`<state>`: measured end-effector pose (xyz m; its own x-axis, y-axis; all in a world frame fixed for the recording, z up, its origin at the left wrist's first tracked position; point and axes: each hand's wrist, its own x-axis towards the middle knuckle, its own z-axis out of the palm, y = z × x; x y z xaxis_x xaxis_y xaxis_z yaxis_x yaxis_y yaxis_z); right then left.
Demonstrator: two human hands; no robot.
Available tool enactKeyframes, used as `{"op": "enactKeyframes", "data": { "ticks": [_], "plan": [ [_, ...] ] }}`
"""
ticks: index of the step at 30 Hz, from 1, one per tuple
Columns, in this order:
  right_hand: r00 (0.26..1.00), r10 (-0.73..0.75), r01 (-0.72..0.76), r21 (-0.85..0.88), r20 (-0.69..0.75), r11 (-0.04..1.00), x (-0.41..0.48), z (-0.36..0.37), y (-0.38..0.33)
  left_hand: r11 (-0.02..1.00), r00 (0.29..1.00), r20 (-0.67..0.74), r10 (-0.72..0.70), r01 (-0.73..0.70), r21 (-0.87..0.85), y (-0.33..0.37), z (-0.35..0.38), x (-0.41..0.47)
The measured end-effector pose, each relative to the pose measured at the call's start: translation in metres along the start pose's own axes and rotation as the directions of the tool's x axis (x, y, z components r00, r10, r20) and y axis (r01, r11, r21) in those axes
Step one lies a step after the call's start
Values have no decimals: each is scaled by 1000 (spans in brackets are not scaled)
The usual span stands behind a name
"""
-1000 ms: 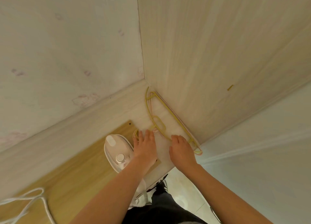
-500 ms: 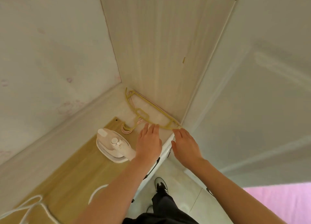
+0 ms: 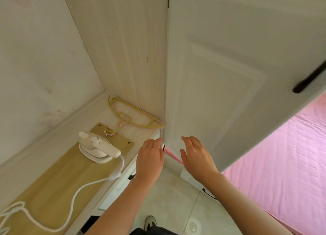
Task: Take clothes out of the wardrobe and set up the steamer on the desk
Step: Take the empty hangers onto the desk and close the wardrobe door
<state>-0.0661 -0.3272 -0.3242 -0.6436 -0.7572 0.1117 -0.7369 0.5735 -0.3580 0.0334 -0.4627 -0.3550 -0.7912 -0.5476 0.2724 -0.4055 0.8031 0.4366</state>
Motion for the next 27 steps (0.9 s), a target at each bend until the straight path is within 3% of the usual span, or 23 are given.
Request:
{"op": "enactKeyframes", "data": {
  "ticks": [12,18,23,27],
  "plan": [
    [983,-171,175,51,-69,983,-93,-83,103,979,987,-51,-154,146,-140,158,36,-82],
    [988,-132,142,142,-78,980,-115,-128,126,959,977,-73,-200,180,-221,211,30,-93],
    [982,-61,103,238,-178,966,-103,-166,130,936,965,-179,-192,125,-328,239,4,-56],
    [958,9,99,364,-286,926,-90,-187,124,899,948,-295,-117,-25,-438,258,-29,-12]
  ]
}}
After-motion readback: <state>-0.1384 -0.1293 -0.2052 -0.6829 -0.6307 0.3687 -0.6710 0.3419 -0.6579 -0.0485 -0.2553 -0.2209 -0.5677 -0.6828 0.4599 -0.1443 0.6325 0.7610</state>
